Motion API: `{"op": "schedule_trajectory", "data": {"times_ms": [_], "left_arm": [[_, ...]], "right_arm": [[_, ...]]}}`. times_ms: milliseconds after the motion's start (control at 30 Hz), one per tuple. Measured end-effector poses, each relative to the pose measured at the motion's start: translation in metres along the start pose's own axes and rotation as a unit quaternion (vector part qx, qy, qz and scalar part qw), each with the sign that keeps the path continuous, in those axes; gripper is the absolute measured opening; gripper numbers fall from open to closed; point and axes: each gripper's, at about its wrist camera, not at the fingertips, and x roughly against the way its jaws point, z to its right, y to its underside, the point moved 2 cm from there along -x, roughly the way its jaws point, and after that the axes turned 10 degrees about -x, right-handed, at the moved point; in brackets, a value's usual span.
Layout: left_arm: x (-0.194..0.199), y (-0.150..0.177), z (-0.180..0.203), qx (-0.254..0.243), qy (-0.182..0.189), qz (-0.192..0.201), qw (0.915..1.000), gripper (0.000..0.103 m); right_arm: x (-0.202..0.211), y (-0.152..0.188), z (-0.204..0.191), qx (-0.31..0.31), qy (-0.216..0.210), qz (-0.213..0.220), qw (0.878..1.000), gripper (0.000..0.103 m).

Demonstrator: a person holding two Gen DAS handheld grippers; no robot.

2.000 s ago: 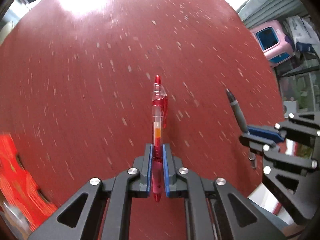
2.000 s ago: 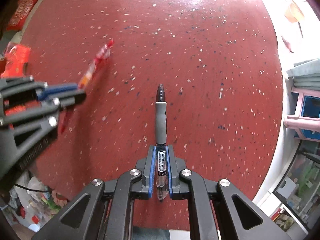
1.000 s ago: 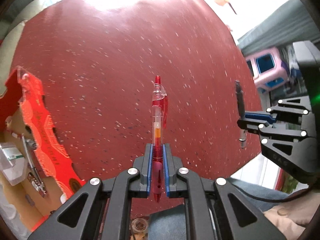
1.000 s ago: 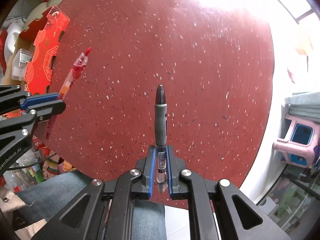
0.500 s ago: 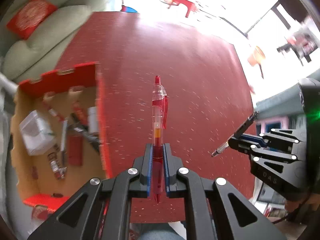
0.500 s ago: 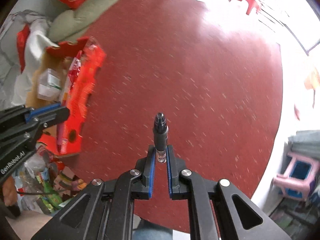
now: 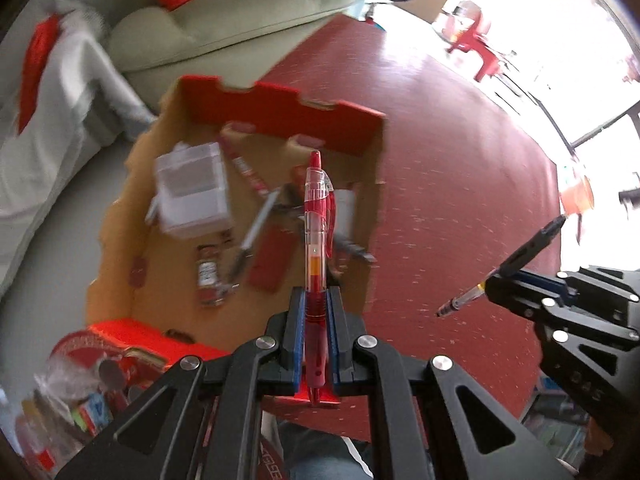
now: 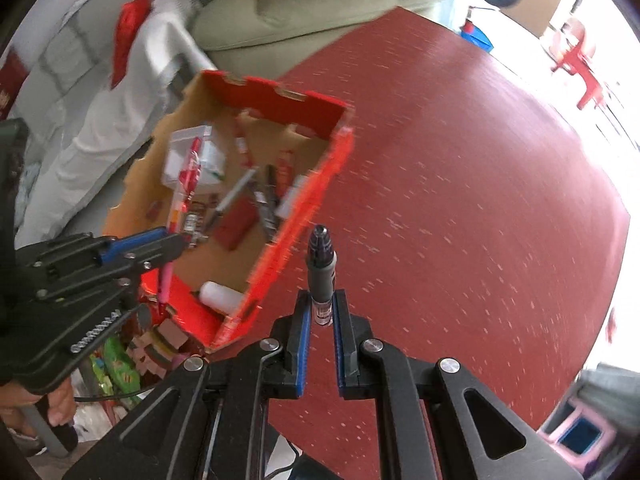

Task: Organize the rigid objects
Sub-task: 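Carry the red gel pen and grey pen over the cardboard tray box, then open both tools dropping the red and grey pens into the box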

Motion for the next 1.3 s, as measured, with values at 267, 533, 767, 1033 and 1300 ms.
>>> {"op": "schedule_trajectory", "data": {"times_ms": [267, 533, 767, 1033, 1300], "left_arm": [[-0.006, 0.011, -0.036, 0.037, -0.023, -0.013, 0.9990, 0.010], [-0.017, 0.015, -0.054, 0.056, -0.033, -0.024, 0.9976, 0.010], [-0.027, 0.014, -0.066, 0.068, -0.050, -0.035, 0.9958, 0.010], [-0.041, 0.013, -0.081, 0.089, -0.054, -0.047, 0.9934, 0.010], [-0.059, 0.012, -0.088, 0.090, -0.060, -0.065, 0.9919, 0.010]], "right_arm": [[-0.015, -0.018, -0.049, 0.045, -0.015, -0.012, 0.999, 0.011], [-0.029, -0.032, -0.077, 0.059, -0.027, -0.025, 0.998, 0.011], [-0.041, -0.046, -0.086, 0.051, -0.033, -0.038, 0.997, 0.011], [-0.059, -0.056, -0.089, 0.043, -0.036, -0.053, 0.997, 0.011], [-0.078, -0.064, -0.089, 0.034, -0.045, -0.078, 0.995, 0.011]]}}
